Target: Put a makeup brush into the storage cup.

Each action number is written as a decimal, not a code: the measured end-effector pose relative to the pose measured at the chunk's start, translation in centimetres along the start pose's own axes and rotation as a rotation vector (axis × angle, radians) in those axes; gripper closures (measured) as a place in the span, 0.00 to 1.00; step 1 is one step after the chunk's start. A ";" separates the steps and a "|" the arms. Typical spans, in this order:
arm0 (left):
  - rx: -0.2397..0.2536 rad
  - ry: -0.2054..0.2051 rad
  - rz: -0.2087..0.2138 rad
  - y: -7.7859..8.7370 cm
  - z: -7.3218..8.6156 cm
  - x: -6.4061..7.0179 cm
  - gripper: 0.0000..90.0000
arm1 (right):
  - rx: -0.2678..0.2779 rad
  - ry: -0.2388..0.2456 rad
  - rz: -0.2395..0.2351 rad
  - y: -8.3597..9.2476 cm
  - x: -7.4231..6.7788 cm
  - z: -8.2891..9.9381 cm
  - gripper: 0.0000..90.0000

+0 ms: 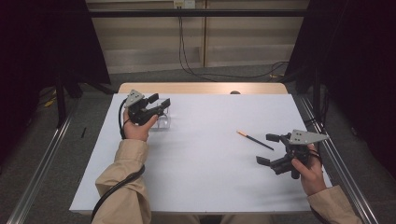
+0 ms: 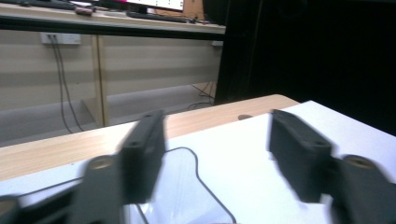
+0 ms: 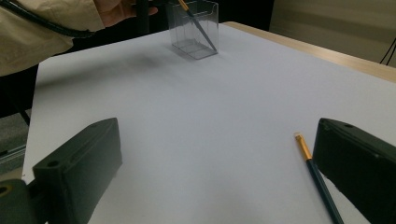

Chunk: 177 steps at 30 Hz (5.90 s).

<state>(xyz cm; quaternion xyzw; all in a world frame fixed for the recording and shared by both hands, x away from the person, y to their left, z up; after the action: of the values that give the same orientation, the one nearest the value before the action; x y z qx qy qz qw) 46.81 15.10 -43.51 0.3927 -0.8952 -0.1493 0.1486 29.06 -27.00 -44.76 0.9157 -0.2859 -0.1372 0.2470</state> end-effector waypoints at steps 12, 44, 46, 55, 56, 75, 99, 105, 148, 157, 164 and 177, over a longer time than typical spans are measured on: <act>-0.025 -0.002 -0.002 1.1 -0.1 0.1 0.16 | -0.003 0.001 -0.003 -0.1 -0.1 0.0 0.01; -0.030 -0.042 0.078 3.6 1.0 1.6 0.04 | -0.005 0.005 -0.009 -0.3 -0.1 0.1 0.01; -0.031 -0.045 0.084 3.8 1.1 1.7 0.03 | -0.005 0.005 -0.009 -0.3 -0.1 0.0 0.01; -0.020 -0.066 0.115 5.1 1.7 2.5 0.01 | -0.005 0.007 -0.006 -0.4 -0.1 -0.1 0.01; -0.020 -0.063 0.115 5.3 1.7 2.6 0.01 | -0.003 0.007 -0.010 -0.4 -0.1 -0.1 0.01; -0.013 -0.088 0.168 7.6 3.5 3.6 0.00 | -0.011 0.013 -0.010 -0.5 -0.2 -0.1 0.01; 0.006 -0.127 0.212 10.4 4.5 4.3 0.00 | -0.005 0.017 -0.008 -0.3 -0.2 -0.2 0.01; -0.014 -0.157 0.196 10.7 4.9 4.4 0.01 | -0.007 0.020 -0.008 -0.4 -0.2 -0.2 0.01; -0.020 -0.165 0.198 13.4 6.3 4.8 0.01 | 0.015 0.011 0.004 0.0 0.0 -0.2 0.01; -0.021 -0.159 0.202 13.6 6.6 4.7 0.01 | 0.017 0.002 0.008 -0.1 0.2 -0.3 0.01; -0.019 -0.156 0.204 13.6 6.7 4.6 0.01 | 0.024 -0.004 0.011 -0.4 0.5 -0.5 0.01; -0.020 -0.155 0.211 13.3 6.7 4.3 0.01 | 0.036 -0.022 0.038 -0.6 1.2 -1.2 0.01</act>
<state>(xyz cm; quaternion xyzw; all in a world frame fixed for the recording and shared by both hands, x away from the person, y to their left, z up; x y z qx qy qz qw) 32.73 21.51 -43.91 0.2823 -0.9388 -0.1717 0.0977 30.76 -26.86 -44.21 0.9128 -0.3084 -0.1375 0.2298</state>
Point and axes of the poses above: each handheld gripper's, and its own axes: y roughly backward along the jaws, z roughly out of its underside, x roughly to its right, the point moved 4 cm from there along -y, roughly forward along the jaws, and after that the axes turned 12 degrees about -x, right-handed, at the moved point
